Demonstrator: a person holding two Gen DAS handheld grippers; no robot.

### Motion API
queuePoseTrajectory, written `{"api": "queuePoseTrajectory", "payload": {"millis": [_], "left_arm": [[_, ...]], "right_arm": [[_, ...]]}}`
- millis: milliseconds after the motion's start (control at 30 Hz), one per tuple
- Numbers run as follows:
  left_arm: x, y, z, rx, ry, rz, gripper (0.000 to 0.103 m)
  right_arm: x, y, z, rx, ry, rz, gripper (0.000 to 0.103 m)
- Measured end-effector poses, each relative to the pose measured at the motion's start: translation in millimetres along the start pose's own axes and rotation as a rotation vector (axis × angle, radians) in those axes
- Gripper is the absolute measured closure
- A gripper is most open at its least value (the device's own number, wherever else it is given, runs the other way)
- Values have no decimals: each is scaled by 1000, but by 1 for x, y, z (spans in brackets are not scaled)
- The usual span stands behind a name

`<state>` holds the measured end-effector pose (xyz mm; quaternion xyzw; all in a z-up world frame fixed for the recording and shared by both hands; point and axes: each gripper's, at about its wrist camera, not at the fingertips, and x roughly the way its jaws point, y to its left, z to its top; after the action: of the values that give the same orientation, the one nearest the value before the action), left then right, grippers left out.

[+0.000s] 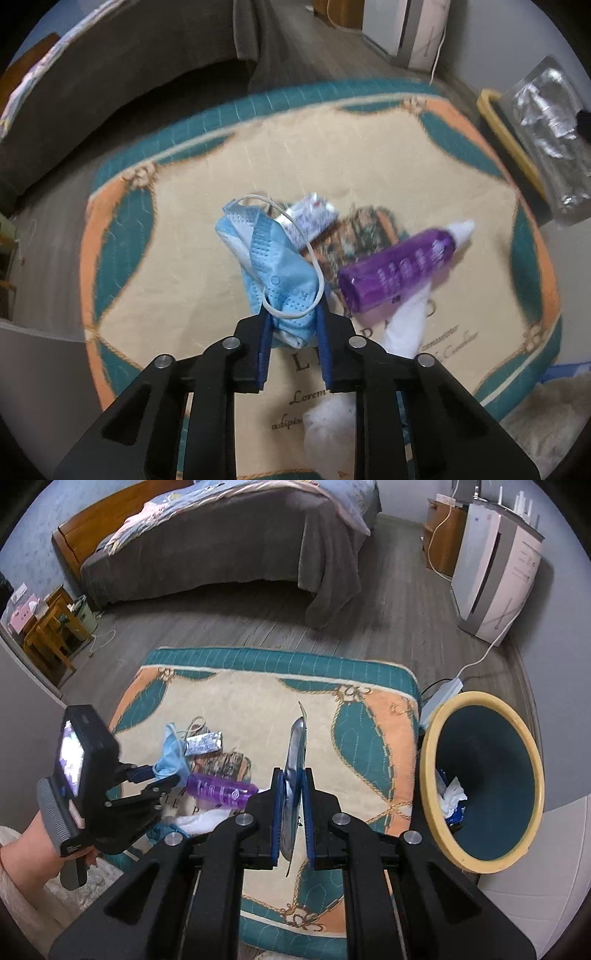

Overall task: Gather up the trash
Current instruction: 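Grasp the foil blister pack with the right gripper while the left grasps the blue mask, then carry the blister pack and mask over the bin and open both grippers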

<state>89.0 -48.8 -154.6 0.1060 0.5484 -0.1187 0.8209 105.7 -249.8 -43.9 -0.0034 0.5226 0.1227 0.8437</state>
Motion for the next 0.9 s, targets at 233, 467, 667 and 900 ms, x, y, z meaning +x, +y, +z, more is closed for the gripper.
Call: {"api": "queuePoseTrajectory", "payload": {"millis": [233, 467, 667, 900], "left_arm": [[-65, -2, 21, -13, -223, -14, 81], [-102, -46, 46, 61, -332, -47, 81], [-116, -106, 74, 165, -374, -111, 81], [-101, -180, 103, 270, -339, -217, 81]], "right_arm": [[-20, -24, 8, 63, -57, 2, 94], [-33, -54, 9, 105, -88, -10, 94], [-42, -101, 5, 190, -114, -46, 94], [-42, -172, -11, 311, -107, -156, 94]]}}
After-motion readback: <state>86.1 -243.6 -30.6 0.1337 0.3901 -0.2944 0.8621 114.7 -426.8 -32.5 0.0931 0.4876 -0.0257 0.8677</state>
